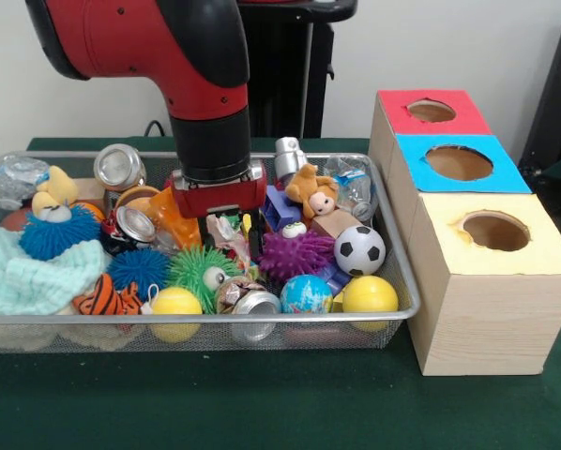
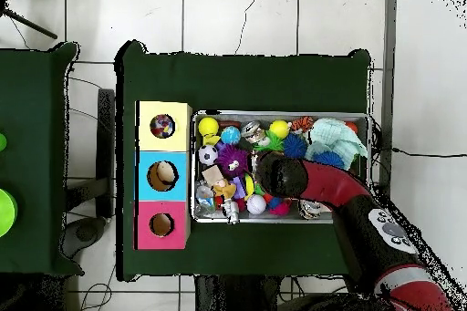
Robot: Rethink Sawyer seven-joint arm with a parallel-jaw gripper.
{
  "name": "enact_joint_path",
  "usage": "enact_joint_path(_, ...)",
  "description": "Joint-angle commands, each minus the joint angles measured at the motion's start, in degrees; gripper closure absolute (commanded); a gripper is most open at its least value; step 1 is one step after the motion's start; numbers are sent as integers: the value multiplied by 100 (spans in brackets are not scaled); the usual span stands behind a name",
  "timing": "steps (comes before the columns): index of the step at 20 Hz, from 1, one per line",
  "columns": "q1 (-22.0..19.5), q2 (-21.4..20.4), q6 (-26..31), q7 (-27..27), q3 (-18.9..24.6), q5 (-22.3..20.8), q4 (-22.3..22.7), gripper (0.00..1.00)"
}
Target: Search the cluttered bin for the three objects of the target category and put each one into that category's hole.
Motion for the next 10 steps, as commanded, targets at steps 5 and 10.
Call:
enact_joint_path(5, 116, 1184, -772, 828, -234, -232, -377, 100)
enact_joint_path(10, 286, 1313, -984, 890, -311, -179, -559, 100)
